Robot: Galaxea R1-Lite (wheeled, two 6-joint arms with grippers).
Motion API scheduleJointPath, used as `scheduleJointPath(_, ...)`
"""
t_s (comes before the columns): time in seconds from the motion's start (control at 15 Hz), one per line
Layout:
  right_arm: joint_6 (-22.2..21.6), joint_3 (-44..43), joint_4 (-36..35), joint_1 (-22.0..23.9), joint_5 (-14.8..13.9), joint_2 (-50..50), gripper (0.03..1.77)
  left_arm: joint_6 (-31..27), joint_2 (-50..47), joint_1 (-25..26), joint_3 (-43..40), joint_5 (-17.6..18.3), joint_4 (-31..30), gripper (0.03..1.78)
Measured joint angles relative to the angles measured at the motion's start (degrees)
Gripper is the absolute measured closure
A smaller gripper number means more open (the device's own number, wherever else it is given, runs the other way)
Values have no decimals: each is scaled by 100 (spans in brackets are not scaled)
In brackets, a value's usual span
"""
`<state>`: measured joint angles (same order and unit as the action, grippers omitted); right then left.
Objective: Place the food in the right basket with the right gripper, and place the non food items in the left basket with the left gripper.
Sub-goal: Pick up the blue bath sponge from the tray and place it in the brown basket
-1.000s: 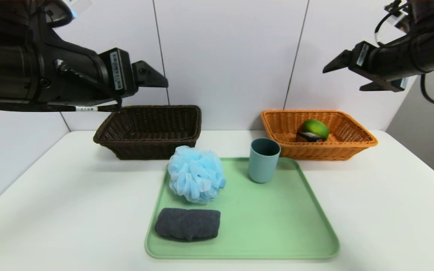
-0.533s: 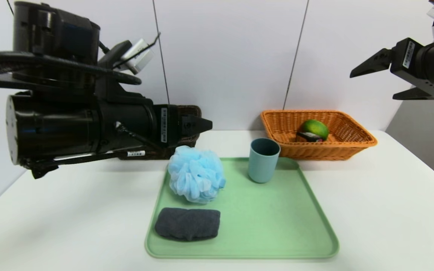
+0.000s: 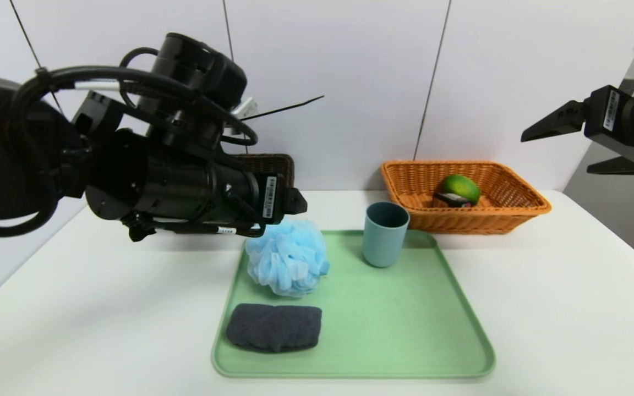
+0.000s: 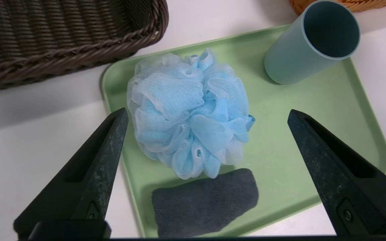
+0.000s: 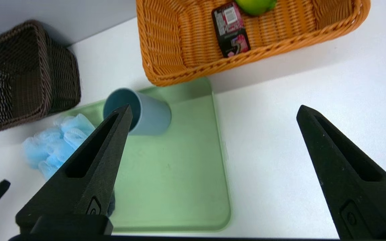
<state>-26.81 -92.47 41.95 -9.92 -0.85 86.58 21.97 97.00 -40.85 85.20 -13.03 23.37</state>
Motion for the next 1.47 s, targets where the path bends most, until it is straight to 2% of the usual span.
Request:
scheduleJointPath(0.27, -1, 317, -59, 61, 104, -160, 11, 286, 791, -145, 1259, -9, 1215, 12)
scheduleJointPath(0.53, -1, 451, -55, 290, 518, -328, 10, 567, 1460, -184, 2350, -33, 2334, 12)
scheduleJointPath(0.67, -4, 619, -52, 328, 549, -450, 10, 645, 1714, -182, 2676, -177, 2710, 12)
scheduleJointPath(0.8, 0, 796, -50, 343, 606, -590, 10, 647, 1902, -173, 2772, -441, 2748, 12)
scheduleJointPath(1.13, 5, 1052, -50, 347, 711, -877, 10, 625, 2197, -151, 2800, -744, 2792, 12)
scheduleJointPath(1.47, 0, 1126, -44, 343, 759, -1086, 10, 630, 2436, -151, 2803, -741, 2770, 12)
